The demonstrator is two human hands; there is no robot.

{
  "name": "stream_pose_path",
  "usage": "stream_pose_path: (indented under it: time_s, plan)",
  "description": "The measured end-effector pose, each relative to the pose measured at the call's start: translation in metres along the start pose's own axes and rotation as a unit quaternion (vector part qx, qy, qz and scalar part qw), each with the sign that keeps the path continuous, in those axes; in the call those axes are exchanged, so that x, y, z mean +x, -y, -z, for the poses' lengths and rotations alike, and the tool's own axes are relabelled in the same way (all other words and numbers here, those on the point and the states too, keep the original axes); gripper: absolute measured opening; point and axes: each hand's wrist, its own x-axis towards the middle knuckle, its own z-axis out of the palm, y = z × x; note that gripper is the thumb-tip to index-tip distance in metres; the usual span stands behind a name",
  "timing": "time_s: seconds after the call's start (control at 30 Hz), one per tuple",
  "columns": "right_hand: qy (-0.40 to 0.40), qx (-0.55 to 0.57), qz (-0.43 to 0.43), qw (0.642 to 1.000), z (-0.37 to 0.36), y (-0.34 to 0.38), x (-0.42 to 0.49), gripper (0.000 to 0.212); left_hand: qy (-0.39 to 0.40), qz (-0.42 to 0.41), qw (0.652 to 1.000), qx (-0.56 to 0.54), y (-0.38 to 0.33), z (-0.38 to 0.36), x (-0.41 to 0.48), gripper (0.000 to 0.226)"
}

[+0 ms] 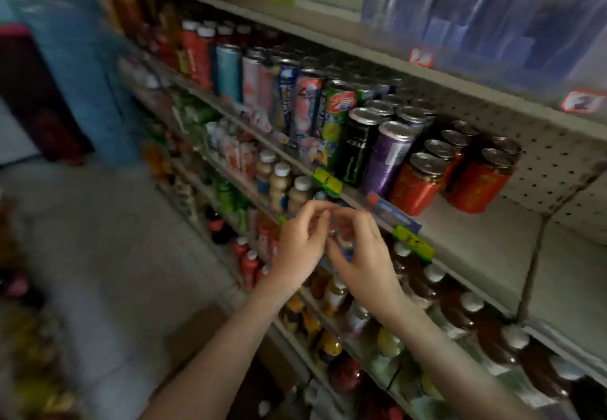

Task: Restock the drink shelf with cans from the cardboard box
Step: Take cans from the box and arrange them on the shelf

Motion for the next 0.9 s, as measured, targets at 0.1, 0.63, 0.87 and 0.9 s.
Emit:
stream_pose_path:
  time_s: [0.1, 0.63, 0.87, 0.9]
  plan:
    - [0.067, 0.045, 0.032, 0.996, -0.048, 0.005, 0.004, 0.032, -0.082, 0.026, 0.994, 0.065, 0.029, 0.038, -0.02, 0.025]
    - [0.412, 0.047, -0.09, 0.905, -0.276, -0.096, -0.125, 0.04, -0.415, 0.259, 0.86, 0.146, 0.195, 0.106, -0.214, 0.005]
    - [0.501, 0.028, -0.141, 0.854, -0.396, -0.208, -0.233, 0.057, -0.454, 0.28, 0.822, 0.199, 0.331, 0.09, -0.288, 0.007]
    - [0.502, 0.038, -0.144, 0.852, -0.413, -0.224, -0.249, 0.058, -0.466, 0.283, 0.813, 0.202, 0.354, 0.086, -0.297, 0.005]
